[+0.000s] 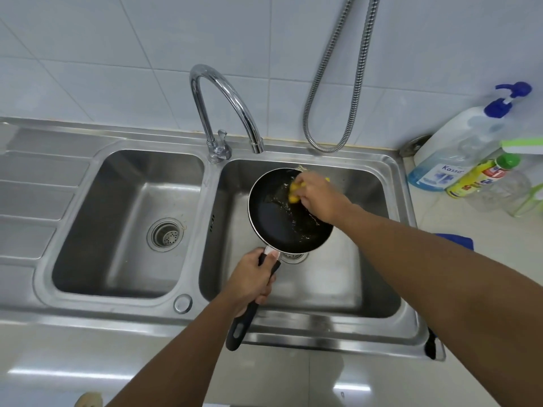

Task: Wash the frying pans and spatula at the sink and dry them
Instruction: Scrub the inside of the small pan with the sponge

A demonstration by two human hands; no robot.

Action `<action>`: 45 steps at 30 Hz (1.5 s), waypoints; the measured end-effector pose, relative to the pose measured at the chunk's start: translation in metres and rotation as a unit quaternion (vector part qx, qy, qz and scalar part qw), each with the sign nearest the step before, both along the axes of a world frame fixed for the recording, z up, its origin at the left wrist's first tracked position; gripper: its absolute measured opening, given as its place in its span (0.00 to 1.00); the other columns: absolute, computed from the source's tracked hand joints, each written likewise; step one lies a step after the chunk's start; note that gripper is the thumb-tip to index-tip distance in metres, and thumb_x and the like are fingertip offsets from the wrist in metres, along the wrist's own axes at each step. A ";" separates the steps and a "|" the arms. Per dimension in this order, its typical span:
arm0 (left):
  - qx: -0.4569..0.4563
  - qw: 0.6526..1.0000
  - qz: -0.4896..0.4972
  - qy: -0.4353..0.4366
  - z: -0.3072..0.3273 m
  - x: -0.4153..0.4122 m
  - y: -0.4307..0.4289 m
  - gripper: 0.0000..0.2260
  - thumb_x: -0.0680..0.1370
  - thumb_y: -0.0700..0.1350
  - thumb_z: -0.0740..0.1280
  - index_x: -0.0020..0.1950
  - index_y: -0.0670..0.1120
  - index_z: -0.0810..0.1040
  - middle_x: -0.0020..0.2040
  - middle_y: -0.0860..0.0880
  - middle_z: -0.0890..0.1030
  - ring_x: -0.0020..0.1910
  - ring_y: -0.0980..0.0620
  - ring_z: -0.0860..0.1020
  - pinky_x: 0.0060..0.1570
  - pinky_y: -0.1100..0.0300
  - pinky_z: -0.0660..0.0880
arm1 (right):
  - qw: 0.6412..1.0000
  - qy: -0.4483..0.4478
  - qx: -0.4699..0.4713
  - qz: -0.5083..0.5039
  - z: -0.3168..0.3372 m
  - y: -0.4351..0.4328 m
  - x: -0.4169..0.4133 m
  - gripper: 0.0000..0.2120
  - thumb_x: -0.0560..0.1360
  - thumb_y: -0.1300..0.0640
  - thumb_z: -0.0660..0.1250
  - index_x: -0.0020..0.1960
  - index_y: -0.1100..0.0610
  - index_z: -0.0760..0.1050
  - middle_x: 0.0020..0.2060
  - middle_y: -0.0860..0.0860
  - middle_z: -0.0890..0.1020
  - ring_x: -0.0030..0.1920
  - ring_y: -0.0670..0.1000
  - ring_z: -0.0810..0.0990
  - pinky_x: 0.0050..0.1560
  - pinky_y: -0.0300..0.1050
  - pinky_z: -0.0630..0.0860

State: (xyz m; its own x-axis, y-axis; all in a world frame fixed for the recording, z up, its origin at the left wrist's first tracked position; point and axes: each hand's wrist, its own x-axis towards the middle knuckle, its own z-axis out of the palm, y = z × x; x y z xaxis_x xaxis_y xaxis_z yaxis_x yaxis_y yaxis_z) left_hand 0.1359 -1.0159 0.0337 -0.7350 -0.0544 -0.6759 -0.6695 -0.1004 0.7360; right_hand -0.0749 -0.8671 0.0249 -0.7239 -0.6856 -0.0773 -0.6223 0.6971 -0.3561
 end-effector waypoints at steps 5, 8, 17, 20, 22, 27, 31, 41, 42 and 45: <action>-0.025 1.000 -0.007 0.006 -0.001 -0.007 0.006 0.14 0.85 0.54 0.62 0.48 0.45 0.72 0.36 0.44 0.71 0.24 0.53 0.64 0.23 0.62 0.61 | 0.993 -0.021 -0.099 0.057 -0.007 -0.033 0.026 0.14 0.76 0.57 0.72 0.62 0.56 0.82 0.61 0.56 0.76 0.60 0.55 0.77 0.65 0.48 0.73; -0.037 0.999 0.009 0.008 0.000 -0.012 -0.001 0.14 0.86 0.54 0.62 0.48 0.45 0.72 0.35 0.44 0.71 0.23 0.54 0.64 0.22 0.63 0.61 | 0.981 -0.080 -0.146 0.098 -0.010 -0.034 0.048 0.14 0.73 0.61 0.76 0.58 0.57 0.84 0.61 0.54 0.80 0.60 0.52 0.79 0.66 0.45 0.73; -0.041 0.999 -0.003 0.010 0.010 -0.007 -0.009 0.14 0.86 0.53 0.61 0.49 0.44 0.72 0.35 0.44 0.71 0.23 0.54 0.64 0.22 0.62 0.62 | 0.996 -0.020 -0.077 0.030 -0.012 0.015 0.020 0.08 0.68 0.69 0.69 0.43 0.60 0.83 0.52 0.57 0.80 0.53 0.60 0.78 0.58 0.49 0.73; -0.051 0.998 -0.019 0.018 0.012 -0.008 0.000 0.13 0.86 0.53 0.61 0.49 0.44 0.72 0.37 0.42 0.71 0.23 0.54 0.64 0.22 0.62 0.62 | 0.993 0.011 -0.114 -0.023 -0.006 -0.003 0.011 0.12 0.71 0.69 0.68 0.53 0.60 0.82 0.57 0.57 0.78 0.57 0.59 0.77 0.62 0.50 0.73; -0.057 0.998 -0.019 0.021 0.011 -0.010 0.004 0.13 0.86 0.52 0.61 0.49 0.44 0.72 0.37 0.42 0.71 0.23 0.53 0.64 0.22 0.62 0.62 | 0.993 -0.009 -0.120 0.000 0.002 -0.017 0.015 0.15 0.73 0.65 0.71 0.60 0.58 0.81 0.61 0.56 0.76 0.61 0.56 0.76 0.65 0.43 0.68; -0.062 0.998 -0.010 0.018 0.006 -0.014 0.003 0.13 0.86 0.53 0.61 0.48 0.44 0.71 0.36 0.43 0.71 0.23 0.54 0.64 0.22 0.62 0.61 | 0.995 0.004 -0.062 0.077 0.001 -0.023 0.048 0.21 0.72 0.59 0.71 0.63 0.50 0.77 0.63 0.52 0.73 0.59 0.57 0.73 0.61 0.54 0.72; -0.044 0.999 0.000 -0.001 0.004 -0.012 0.000 0.14 0.86 0.54 0.61 0.47 0.45 0.71 0.35 0.44 0.71 0.23 0.54 0.63 0.23 0.62 0.61 | 0.999 -0.036 -0.037 0.009 -0.010 -0.014 0.060 0.24 0.76 0.63 0.62 0.70 0.48 0.68 0.59 0.54 0.70 0.56 0.60 0.72 0.53 0.62 0.76; 0.020 0.999 -0.027 -0.015 0.010 -0.010 0.028 0.15 0.85 0.56 0.62 0.50 0.45 0.71 0.34 0.46 0.72 0.23 0.55 0.63 0.21 0.63 0.61 | 0.992 -0.050 0.001 -0.115 0.028 -0.027 0.039 0.21 0.86 0.49 0.52 0.49 0.62 0.76 0.44 0.62 0.82 0.45 0.64 0.80 0.42 0.50 0.69; 0.024 0.999 -0.027 -0.016 0.010 -0.010 0.030 0.15 0.86 0.55 0.62 0.50 0.44 0.71 0.34 0.46 0.72 0.23 0.55 0.63 0.21 0.63 0.61 | 0.991 -0.053 0.014 -0.118 0.030 -0.027 0.038 0.22 0.86 0.51 0.52 0.47 0.64 0.77 0.43 0.63 0.82 0.45 0.63 0.81 0.42 0.48 0.69; 0.026 0.999 -0.030 -0.017 0.009 -0.007 0.035 0.14 0.86 0.55 0.61 0.52 0.44 0.72 0.35 0.46 0.72 0.24 0.55 0.63 0.21 0.62 0.61 | 0.990 -0.075 0.043 -0.111 0.027 -0.018 0.036 0.22 0.86 0.53 0.52 0.44 0.63 0.77 0.44 0.63 0.83 0.47 0.64 0.81 0.46 0.49 0.72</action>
State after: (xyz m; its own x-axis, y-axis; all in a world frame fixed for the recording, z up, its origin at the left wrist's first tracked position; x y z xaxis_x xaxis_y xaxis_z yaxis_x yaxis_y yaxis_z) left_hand 0.1287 -0.9814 0.0429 -0.7130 0.0244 -0.7008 -0.6994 -0.0960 0.7082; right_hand -0.0390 -0.8854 0.0516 -0.8320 -0.4966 -0.2472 -0.3944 0.8429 -0.3660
